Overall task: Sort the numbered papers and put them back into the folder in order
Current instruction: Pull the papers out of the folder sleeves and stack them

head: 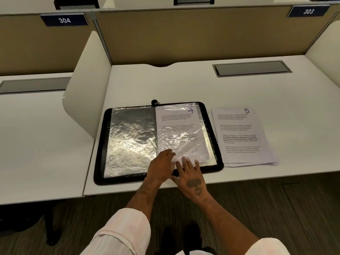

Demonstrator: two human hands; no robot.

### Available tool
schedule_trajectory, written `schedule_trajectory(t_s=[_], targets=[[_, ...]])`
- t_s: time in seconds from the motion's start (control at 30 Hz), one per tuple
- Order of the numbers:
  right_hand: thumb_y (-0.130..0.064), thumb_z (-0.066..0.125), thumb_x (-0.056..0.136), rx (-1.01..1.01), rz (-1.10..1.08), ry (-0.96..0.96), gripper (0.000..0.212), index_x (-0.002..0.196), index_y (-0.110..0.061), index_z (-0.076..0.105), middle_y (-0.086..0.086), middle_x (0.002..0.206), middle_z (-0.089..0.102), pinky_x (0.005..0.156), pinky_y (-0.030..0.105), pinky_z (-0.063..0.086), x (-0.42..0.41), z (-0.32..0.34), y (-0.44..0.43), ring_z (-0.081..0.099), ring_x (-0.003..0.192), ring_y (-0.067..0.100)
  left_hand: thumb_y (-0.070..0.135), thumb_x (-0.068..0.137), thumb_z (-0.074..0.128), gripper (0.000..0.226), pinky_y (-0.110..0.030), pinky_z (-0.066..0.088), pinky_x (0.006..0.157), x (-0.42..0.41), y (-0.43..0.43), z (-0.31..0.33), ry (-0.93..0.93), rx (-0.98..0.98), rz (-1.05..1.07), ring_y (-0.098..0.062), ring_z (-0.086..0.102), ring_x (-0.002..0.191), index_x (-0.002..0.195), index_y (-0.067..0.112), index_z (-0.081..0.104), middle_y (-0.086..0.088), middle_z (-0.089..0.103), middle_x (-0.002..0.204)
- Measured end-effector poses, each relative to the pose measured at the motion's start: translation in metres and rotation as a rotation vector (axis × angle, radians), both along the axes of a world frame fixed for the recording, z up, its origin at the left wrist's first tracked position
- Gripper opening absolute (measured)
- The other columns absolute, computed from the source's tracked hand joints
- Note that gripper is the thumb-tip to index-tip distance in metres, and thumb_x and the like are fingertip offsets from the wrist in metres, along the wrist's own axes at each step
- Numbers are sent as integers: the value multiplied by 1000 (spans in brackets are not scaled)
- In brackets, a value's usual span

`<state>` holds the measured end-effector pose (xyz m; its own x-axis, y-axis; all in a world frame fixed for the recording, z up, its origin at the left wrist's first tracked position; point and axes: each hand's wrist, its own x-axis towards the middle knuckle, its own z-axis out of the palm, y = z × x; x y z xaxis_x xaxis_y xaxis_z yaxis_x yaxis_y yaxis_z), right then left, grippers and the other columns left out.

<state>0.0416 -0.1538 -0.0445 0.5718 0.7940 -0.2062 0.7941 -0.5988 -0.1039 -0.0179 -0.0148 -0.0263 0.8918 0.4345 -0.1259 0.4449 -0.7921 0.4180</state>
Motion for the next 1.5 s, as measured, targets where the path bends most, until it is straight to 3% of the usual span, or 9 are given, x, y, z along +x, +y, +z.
schedule_trajectory(t_s=[0.13, 0.23, 0.33, 0.47, 0.73, 1.07, 1.23, 1.33, 1.5], targets=[[-60, 18, 98, 64, -44, -36, 72, 117, -13, 68, 14, 123, 65, 103, 56, 40, -27, -2, -19, 63, 114, 29, 33, 101, 47, 52, -37, 40, 108, 0, -5, -3, 82, 30, -51, -14, 30, 143, 150, 23, 35, 4, 27, 159], [-56, 40, 93, 252, -84, -59, 51, 108, -16, 68, 6, 107, 69, 87, 42, 54, -36, -5, -28, 66, 96, 22, 35, 101, 45, 47, -39, 44, 103, -1, -9, -9, 111, 57, -47, -16, 35, 140, 146, 21, 40, 2, 29, 158], [-52, 48, 94, 479, -454, 287, 33, 96, -22, 61, -7, 89, 61, 63, 20, 51, -39, 9, -36, 60, 76, 9, 32, 101, 44, 35, -38, 49, 88, 2, -11, -12, 64, 66, 15, -19, 52, 123, 132, 16, 49, 2, 43, 145], [-45, 59, 92, 596, -1061, 1069, 33, 92, -13, 67, 8, 83, 70, 56, 24, 52, -27, 15, -40, 66, 69, 16, 27, 101, 44, 18, -34, 44, 73, 5, -10, -9, 19, 22, 86, -22, 59, 100, 112, 16, 50, -1, 55, 116], [-32, 75, 83, 793, -1243, 1453, 35, 105, -6, 66, 15, 89, 74, 65, 31, 56, -12, 21, -31, 71, 77, 22, 24, 99, 45, 12, -33, 43, 70, 3, 0, -11, -22, -52, 83, -22, 58, 90, 106, 16, 51, -3, 57, 107], [-35, 65, 91, 765, -1154, 1233, 28, 111, -16, 58, 10, 71, 69, 47, 25, 50, 4, 33, -7, 66, 56, 19, 32, 103, 40, 26, -37, 48, 73, 2, -4, 3, -15, 22, 59, -24, 59, 95, 113, 12, 53, -5, 57, 113], [-44, 56, 94, 511, -819, 794, 37, 94, -9, 63, 7, 77, 71, 69, 34, 60, -5, 64, -2, 70, 65, 15, 36, 103, 39, 30, -36, 49, 73, 6, -5, 23, -68, 98, 92, -22, 62, 92, 111, 12, 56, -5, 61, 109], [-50, 45, 97, 298, -517, 415, 47, 101, -7, 65, 5, 96, 68, 79, 31, 55, -21, 91, 2, 67, 88, 19, 36, 102, 43, 29, -37, 50, 75, 10, -4, 41, -114, 91, 139, -25, 63, 92, 109, 12, 57, -6, 62, 109], [-44, 47, 97, 247, -204, 151, 39, 101, -12, 69, 5, 101, 72, 77, 28, 53, -49, 145, 0, 69, 88, 19, 21, 89, 68, 33, -36, 48, 78, -2, 11, 76, -267, -2, 200, -30, 61, 102, 118, 7, 58, -12, 61, 115]])
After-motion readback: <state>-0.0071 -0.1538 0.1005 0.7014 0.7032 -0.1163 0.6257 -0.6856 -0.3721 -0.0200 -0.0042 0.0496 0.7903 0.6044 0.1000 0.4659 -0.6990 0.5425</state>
